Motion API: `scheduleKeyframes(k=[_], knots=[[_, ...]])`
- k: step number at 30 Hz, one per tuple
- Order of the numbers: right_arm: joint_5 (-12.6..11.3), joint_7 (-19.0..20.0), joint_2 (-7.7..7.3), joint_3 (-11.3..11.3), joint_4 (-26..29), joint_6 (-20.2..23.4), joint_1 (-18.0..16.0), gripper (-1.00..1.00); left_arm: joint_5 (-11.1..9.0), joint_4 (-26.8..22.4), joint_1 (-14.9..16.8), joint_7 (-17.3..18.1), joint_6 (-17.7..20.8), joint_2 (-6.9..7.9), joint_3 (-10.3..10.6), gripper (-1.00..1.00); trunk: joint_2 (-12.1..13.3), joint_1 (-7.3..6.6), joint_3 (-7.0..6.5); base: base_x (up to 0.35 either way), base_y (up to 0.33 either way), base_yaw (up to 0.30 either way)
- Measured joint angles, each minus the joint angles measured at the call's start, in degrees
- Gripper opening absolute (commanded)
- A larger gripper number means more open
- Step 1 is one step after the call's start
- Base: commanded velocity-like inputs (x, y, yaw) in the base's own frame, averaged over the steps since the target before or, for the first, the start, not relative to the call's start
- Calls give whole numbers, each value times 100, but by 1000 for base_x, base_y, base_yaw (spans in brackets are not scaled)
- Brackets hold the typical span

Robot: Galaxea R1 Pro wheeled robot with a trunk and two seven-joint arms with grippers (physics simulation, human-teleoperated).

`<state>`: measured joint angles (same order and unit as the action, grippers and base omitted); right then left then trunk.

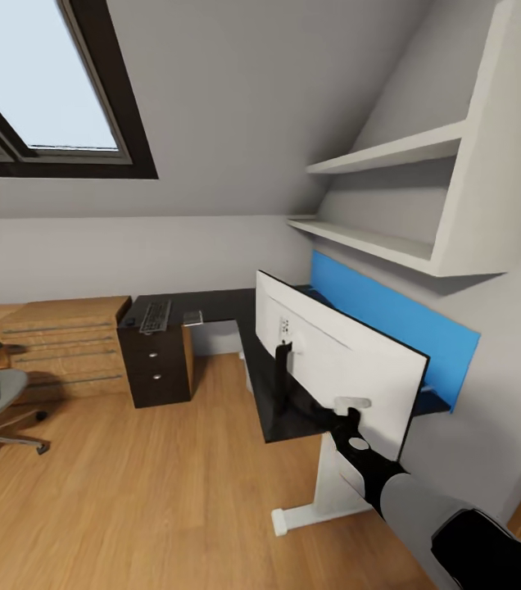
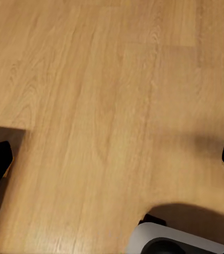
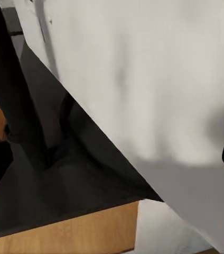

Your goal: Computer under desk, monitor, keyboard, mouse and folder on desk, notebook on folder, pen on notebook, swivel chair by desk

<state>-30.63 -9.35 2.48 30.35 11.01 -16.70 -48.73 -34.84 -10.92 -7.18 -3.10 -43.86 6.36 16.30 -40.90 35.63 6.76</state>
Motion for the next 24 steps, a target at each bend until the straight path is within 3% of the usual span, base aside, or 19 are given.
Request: scheduleKeyframes(k=[7,16,18,20,24], knots=[[-8,-15,-1,-9,0,-1,0,100,-19,0,-1,-17,9,33,-8,100,0,-1,0,200,-293,0],[-10,-19,-35,-23,-4,-2,0,100,-1084,1,1,34,157,317,-39,100,0,-1,0,228,-266,0],[-12,-25,-69,-24,-2,-2,0,100,-1161,1,-1,40,176,339,-38,100,0,-1,0,239,-252,0],[-11,-20,-127,-25,3,-1,0,100,-1226,-3,0,54,198,479,-52,100,0,-1,-2,245,-245,0],[-15,-32,-128,-25,13,-15,1,100,-1213,-8,0,137,208,524,-37,100,0,-1,-15,208,-230,92]])
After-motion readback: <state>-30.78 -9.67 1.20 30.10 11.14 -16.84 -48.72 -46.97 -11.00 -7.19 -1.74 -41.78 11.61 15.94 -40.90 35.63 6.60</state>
